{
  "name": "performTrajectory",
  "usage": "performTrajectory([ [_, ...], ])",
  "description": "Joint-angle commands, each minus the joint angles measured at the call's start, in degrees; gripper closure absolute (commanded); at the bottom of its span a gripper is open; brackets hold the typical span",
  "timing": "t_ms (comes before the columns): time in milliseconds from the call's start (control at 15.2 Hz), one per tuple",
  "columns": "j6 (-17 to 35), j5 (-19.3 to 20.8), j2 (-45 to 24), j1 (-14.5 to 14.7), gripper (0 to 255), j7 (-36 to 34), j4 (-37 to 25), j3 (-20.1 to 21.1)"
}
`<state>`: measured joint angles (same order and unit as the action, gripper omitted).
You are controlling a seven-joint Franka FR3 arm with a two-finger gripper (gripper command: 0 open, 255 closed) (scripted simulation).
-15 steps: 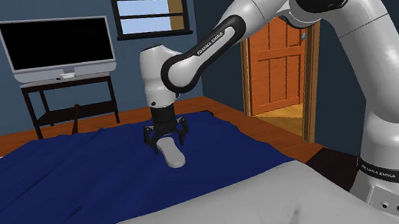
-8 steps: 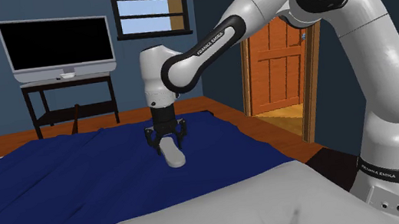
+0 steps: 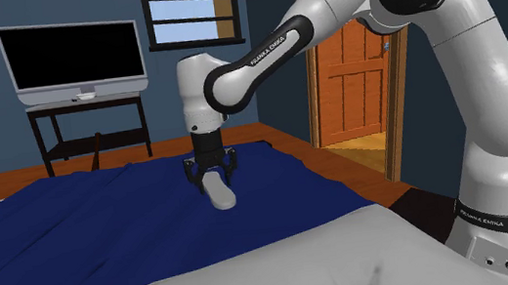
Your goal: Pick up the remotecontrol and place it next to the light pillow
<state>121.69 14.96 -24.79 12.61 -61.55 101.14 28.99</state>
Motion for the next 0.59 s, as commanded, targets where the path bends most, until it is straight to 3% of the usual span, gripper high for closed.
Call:
performTrajectory([
  [0,-1.2,-0.5,0.8,-0.2,255,0.4,-0.6,0.2],
  [528,-6.3,-2.2,3.3,-0.6,255,1.5,-3.5,1.0],
])
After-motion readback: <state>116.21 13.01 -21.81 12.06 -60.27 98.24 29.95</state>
